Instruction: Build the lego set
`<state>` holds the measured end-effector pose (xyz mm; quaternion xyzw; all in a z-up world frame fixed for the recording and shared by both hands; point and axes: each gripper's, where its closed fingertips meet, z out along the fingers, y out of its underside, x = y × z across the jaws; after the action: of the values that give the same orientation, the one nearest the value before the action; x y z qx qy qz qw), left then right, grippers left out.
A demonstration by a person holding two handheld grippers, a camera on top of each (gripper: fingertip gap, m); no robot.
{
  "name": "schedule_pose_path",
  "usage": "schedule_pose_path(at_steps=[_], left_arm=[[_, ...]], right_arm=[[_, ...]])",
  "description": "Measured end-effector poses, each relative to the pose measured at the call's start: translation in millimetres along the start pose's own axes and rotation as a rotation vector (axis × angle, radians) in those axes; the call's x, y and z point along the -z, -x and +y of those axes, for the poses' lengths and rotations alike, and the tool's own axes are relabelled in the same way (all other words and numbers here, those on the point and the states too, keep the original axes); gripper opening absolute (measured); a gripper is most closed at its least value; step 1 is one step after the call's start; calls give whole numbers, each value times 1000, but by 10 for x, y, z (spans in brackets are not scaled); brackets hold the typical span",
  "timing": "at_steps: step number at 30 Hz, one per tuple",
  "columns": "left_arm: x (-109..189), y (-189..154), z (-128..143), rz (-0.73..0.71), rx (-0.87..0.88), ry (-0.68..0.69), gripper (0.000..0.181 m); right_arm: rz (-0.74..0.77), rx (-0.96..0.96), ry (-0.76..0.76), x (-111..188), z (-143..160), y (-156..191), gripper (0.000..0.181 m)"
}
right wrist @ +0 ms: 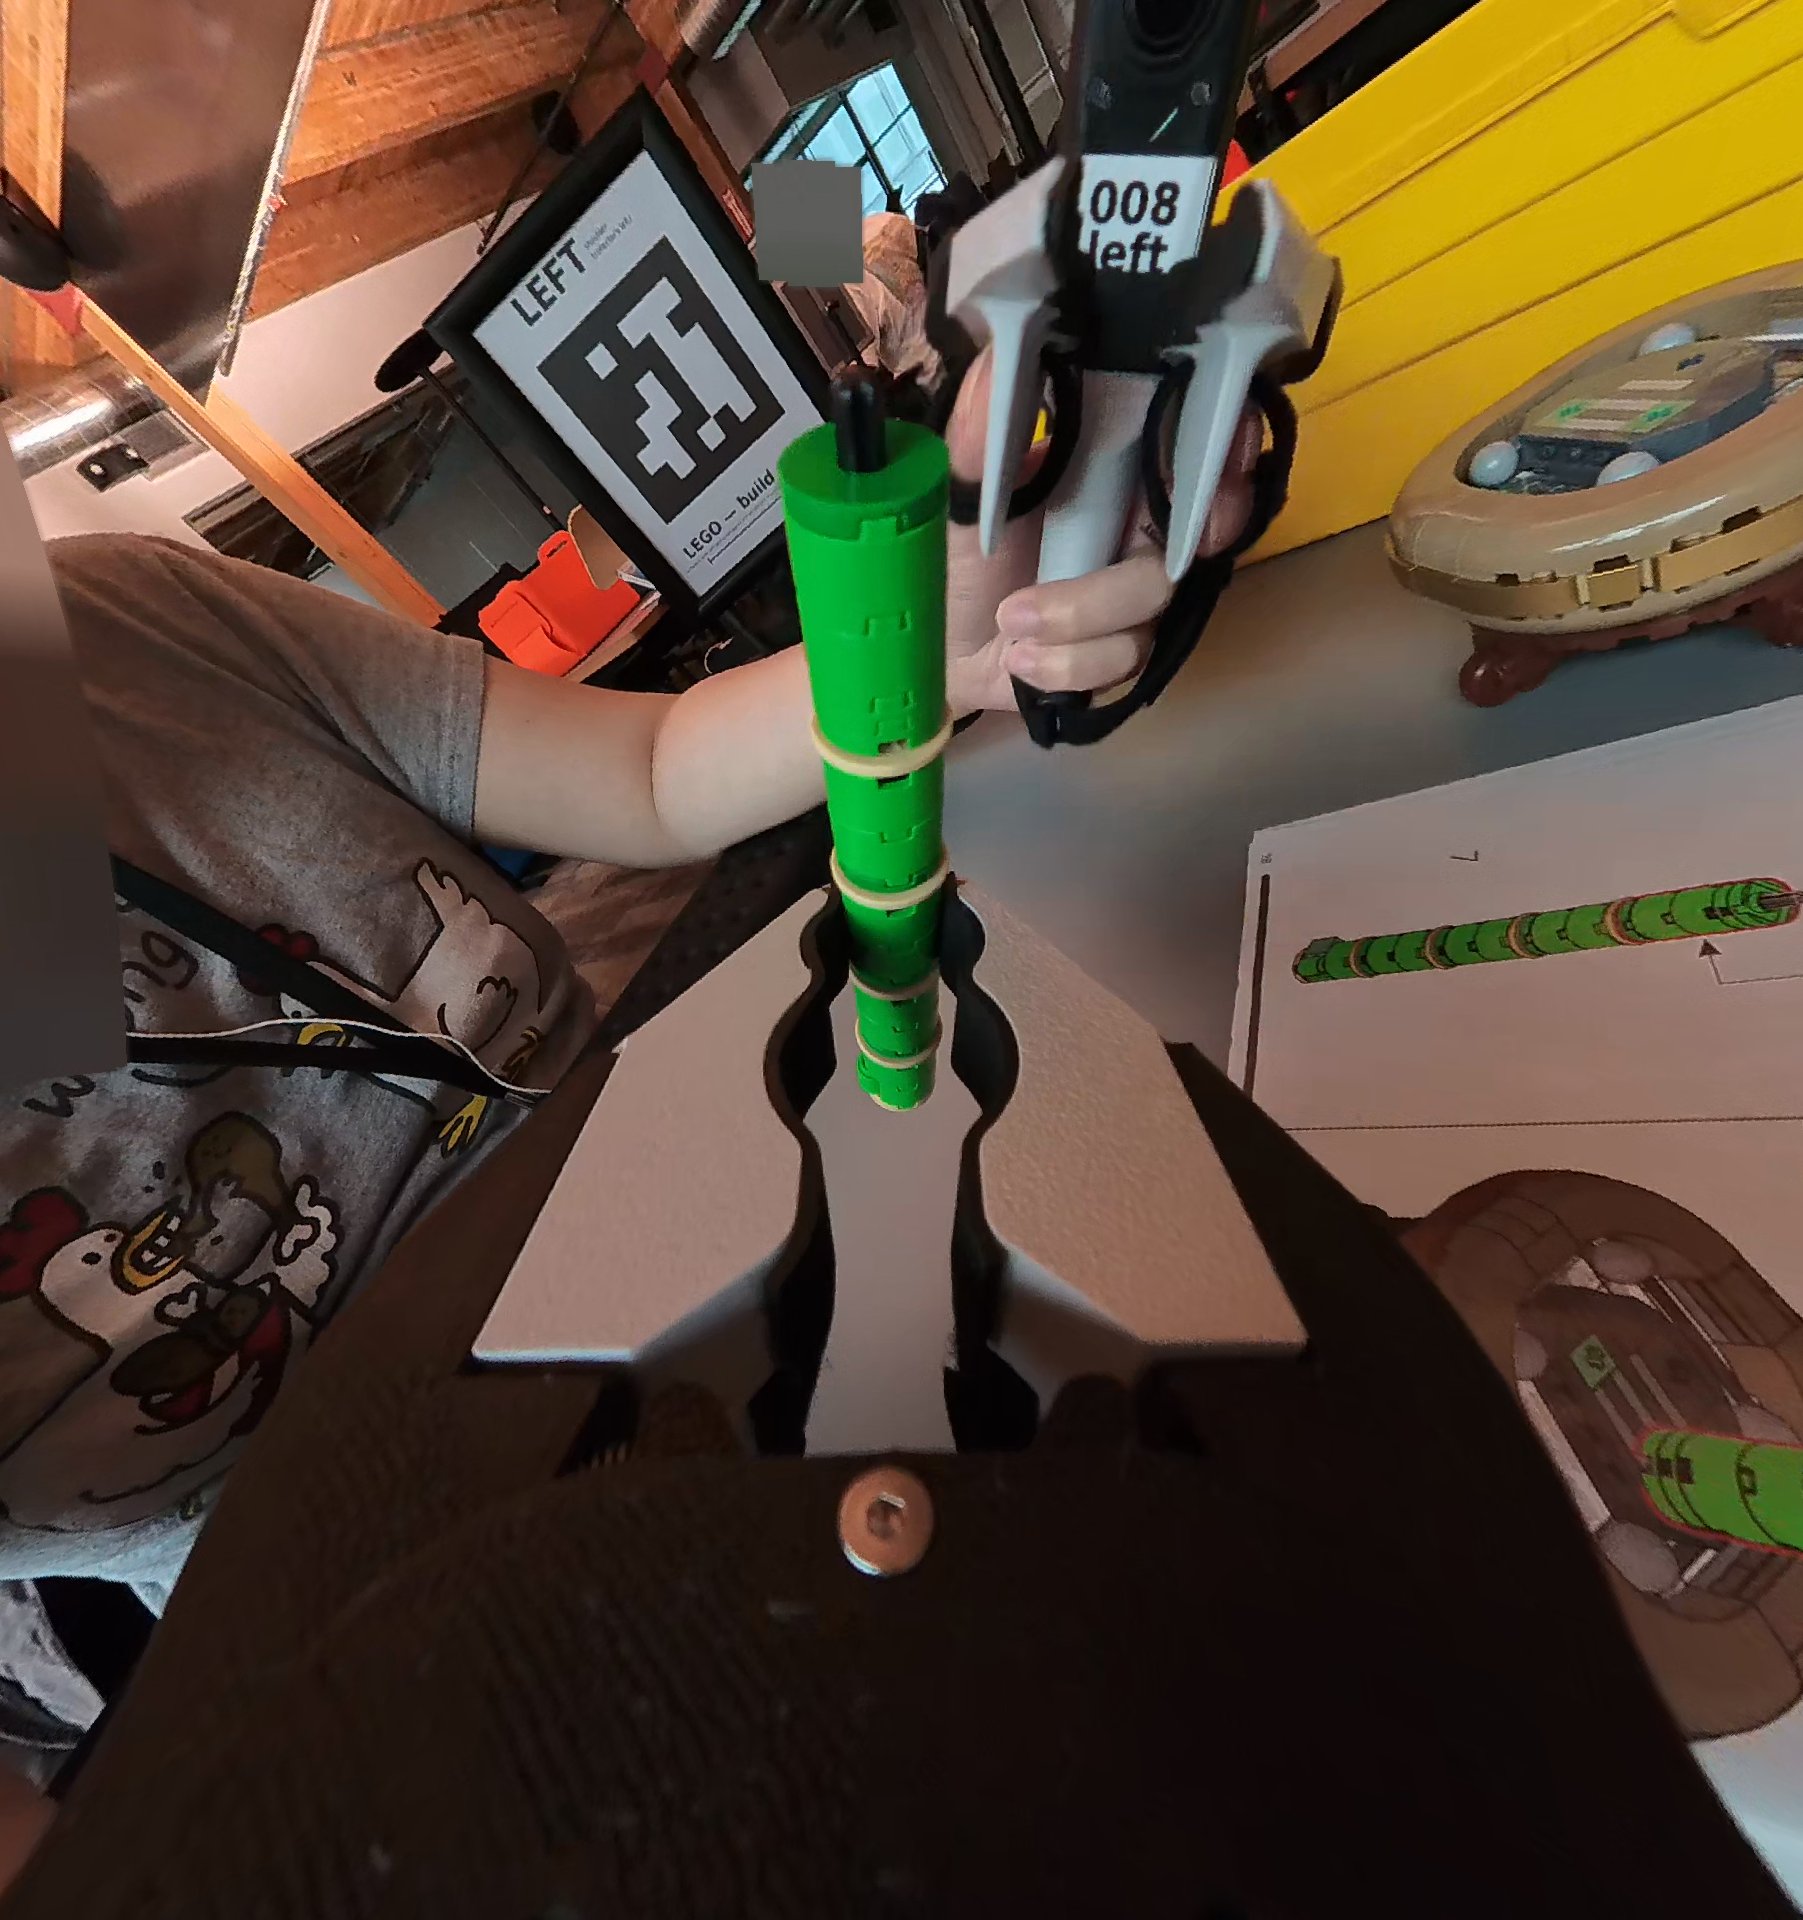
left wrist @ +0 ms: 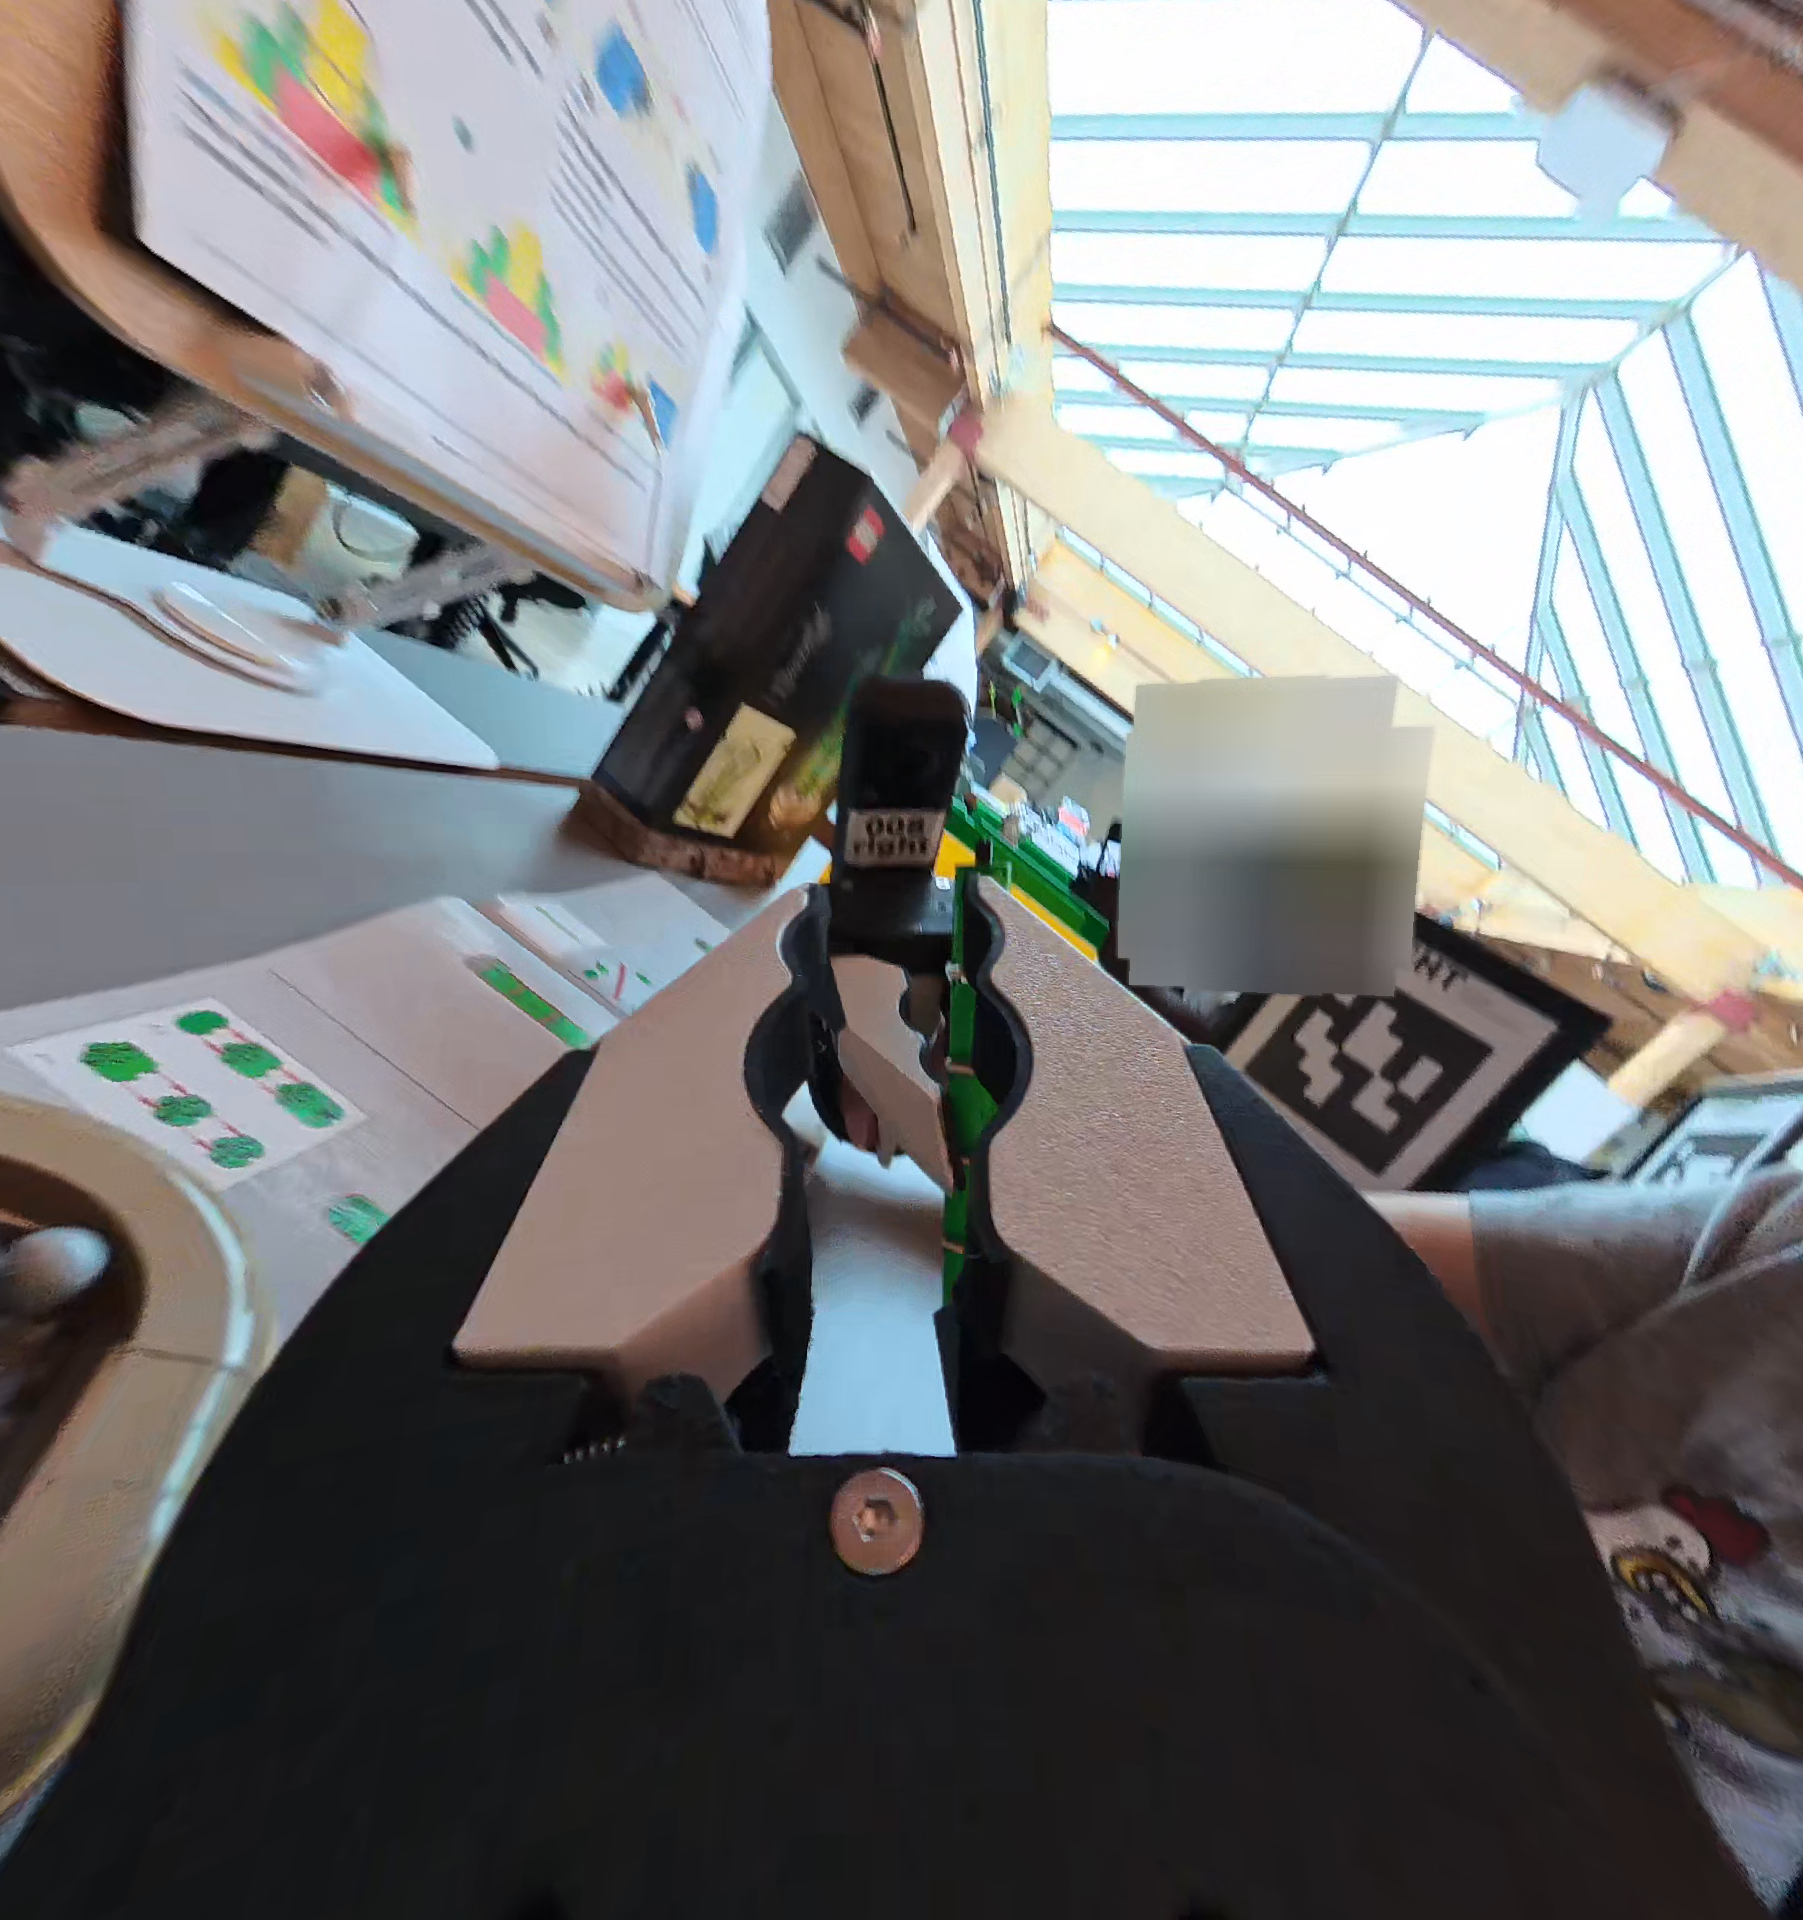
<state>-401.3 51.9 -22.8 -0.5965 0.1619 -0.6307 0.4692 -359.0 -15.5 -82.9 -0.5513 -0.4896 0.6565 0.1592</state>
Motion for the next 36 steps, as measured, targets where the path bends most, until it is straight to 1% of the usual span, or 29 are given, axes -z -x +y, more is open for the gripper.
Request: schedule_pose_path(at_steps=[4,7,15,21,36], left_arm=[[148,18,-229,-5,22,-123,23],[192,-9,-307,10,28,-162,22],[158,-48,-282,21,17,-147,21],[179,-54,-310,26,21,-161,21],[153,-64,-276,35,18,-145,22]], right_arm=[[5,1,3,14,14,-7,16],[5,-4,-1,22,20,-26,15],[23,32,16,22,70,-65,15],[35,76,49,-10,119,-64,16],[69,120,123,-58,245,-116,16]])
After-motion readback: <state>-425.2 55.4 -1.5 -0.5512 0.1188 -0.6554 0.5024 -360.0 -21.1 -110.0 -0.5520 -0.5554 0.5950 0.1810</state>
